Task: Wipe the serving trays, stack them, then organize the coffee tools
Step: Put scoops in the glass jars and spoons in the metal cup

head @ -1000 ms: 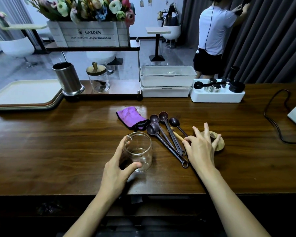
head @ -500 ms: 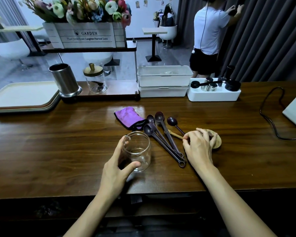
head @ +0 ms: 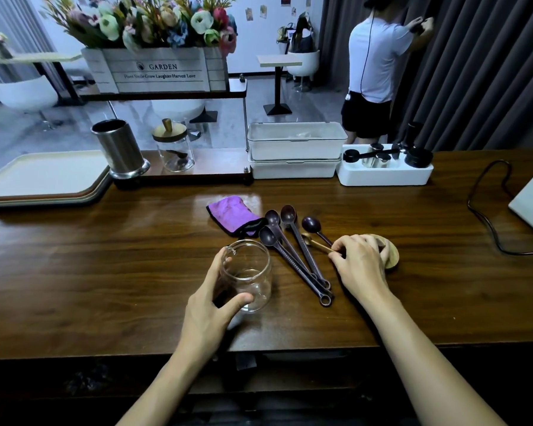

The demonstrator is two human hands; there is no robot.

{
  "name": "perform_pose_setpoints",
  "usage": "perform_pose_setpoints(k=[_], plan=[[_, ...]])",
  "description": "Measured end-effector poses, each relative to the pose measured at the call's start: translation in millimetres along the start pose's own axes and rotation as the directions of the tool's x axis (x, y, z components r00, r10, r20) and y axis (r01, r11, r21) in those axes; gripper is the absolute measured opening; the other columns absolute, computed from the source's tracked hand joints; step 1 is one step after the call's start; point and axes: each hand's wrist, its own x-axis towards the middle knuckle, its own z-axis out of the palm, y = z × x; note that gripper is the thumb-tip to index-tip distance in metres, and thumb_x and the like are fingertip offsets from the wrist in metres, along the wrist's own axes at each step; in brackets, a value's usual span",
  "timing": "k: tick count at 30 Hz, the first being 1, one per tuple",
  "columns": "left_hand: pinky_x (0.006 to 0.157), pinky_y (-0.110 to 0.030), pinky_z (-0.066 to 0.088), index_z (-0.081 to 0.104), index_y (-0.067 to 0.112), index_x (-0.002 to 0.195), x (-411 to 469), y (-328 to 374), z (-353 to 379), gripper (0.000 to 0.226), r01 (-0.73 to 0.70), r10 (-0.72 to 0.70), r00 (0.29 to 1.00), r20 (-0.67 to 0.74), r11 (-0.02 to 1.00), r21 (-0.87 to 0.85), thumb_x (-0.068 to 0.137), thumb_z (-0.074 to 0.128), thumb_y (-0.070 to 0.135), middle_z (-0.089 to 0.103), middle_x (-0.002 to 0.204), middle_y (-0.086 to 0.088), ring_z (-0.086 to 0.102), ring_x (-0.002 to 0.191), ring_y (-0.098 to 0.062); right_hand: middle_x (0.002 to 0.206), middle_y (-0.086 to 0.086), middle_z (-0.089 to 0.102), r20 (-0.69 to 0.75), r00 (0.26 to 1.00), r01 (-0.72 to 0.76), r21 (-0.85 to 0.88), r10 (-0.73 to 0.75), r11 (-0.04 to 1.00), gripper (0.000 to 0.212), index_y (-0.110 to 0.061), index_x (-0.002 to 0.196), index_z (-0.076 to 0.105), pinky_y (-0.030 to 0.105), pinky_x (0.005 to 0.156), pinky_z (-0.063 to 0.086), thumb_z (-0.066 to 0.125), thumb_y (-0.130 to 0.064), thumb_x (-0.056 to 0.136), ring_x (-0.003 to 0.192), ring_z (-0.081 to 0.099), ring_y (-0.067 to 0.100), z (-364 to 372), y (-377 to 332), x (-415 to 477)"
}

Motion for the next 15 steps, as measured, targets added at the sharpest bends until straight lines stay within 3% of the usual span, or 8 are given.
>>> perform_pose_setpoints(k=[4,6,8,9,11,15], plan=[[0.101,-0.001,0.033,0.033,0.052,0.152,0,3,1,0.097,0.002,-0.002,1.0,-0.004,1.0,-0.012,0.079,0.086,0.017,0.058,0.14,0.024,0.05,0.128,0.014,0.096,-0.009,0.066,-0.14,0.989,-0.029,0.189,0.056,0.982,0.005,-0.034,0.089,0.067,0.063,0.119,0.006,0.071,-0.034,0.091,0.12,0.053,0.02,-8,8,3],[0.101,-0.001,0.033,0.033,0.051,0.153,-1,4,1,0.097,0.001,-0.001,1.0,-0.005,1.0,-0.01,0.079,0.086,0.018,0.058,0.141,0.022,0.05,0.128,0.015,0.085,-0.016,0.067,-0.151,0.985,-0.023,0.381,0.087,0.924,0.006,-0.036,0.087,0.065,0.061,0.116,0.028,0.068,-0.04,0.09,0.103,0.063,0.016,-16,12,3],[0.1,0.0,0.032,0.033,0.049,0.154,-1,4,1,0.097,0.006,-0.006,1.0,-0.005,1.0,-0.005,0.078,0.086,0.018,0.058,0.14,0.023,0.049,0.126,0.016,0.08,-0.014,0.071,-0.097,0.985,-0.051,0.622,0.141,0.781,0.006,-0.033,0.091,0.07,0.046,0.092,0.056,0.068,-0.039,0.09,0.086,0.067,0.011,-28,10,2],[0.1,0.0,0.032,0.033,0.048,0.154,-1,4,1,0.097,0.007,-0.007,1.0,-0.006,1.0,-0.006,0.078,0.086,0.017,0.058,0.139,0.024,0.049,0.126,0.017,0.081,-0.012,0.073,-0.063,0.986,-0.067,0.705,0.156,0.706,0.004,-0.03,0.093,0.072,0.035,0.082,0.059,0.068,-0.032,0.091,0.083,0.068,0.01,-34,6,0],[0.099,0.0,0.032,0.034,0.048,0.153,-1,4,1,0.097,0.006,-0.006,1.0,-0.01,1.0,-0.013,0.078,0.086,0.015,0.058,0.138,0.027,0.05,0.125,0.018,0.084,-0.008,0.075,-0.054,0.988,-0.05,0.777,0.145,0.628,0.008,-0.025,0.096,0.074,0.021,0.075,0.055,0.068,-0.02,0.093,0.084,0.069,0.008,-46,-2,-2],[0.099,0.0,0.032,0.034,0.051,0.151,-1,3,1,0.097,0.001,-0.002,1.0,-0.013,1.0,-0.01,0.078,0.086,0.014,0.056,0.133,0.038,0.05,0.125,0.017,0.09,-0.004,0.076,-0.054,0.995,-0.002,0.821,0.081,0.572,0.014,-0.021,0.105,0.074,0.021,0.074,0.052,0.065,-0.014,0.095,0.085,0.069,0.002,-60,-15,-3]])
